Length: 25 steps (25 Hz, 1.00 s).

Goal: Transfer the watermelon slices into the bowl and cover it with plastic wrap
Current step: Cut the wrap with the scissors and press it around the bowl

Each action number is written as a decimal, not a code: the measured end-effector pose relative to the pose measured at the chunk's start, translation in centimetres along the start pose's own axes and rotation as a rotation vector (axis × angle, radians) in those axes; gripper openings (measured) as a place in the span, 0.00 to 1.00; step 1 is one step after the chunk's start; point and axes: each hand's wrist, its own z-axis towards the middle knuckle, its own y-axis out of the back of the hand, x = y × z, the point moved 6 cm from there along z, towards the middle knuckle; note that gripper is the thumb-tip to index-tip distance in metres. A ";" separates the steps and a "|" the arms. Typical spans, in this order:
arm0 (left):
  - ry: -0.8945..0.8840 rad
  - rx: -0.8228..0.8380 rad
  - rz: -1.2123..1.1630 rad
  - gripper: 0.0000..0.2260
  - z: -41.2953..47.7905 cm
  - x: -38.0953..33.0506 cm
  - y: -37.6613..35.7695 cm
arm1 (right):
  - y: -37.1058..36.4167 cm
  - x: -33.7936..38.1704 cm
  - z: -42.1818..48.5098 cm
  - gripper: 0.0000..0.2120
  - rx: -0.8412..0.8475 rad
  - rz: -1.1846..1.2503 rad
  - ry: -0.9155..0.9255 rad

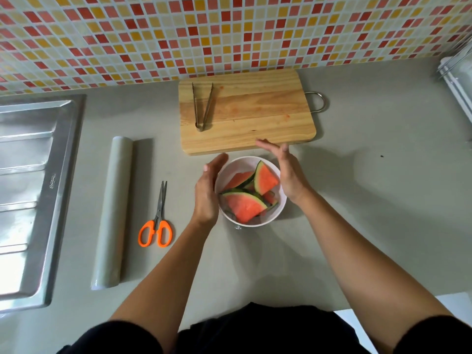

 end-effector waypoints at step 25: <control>0.092 -0.133 -0.099 0.28 -3.5 1.7 -0.9 | -1.6 -4.2 -2.4 0.36 -0.206 0.414 -0.372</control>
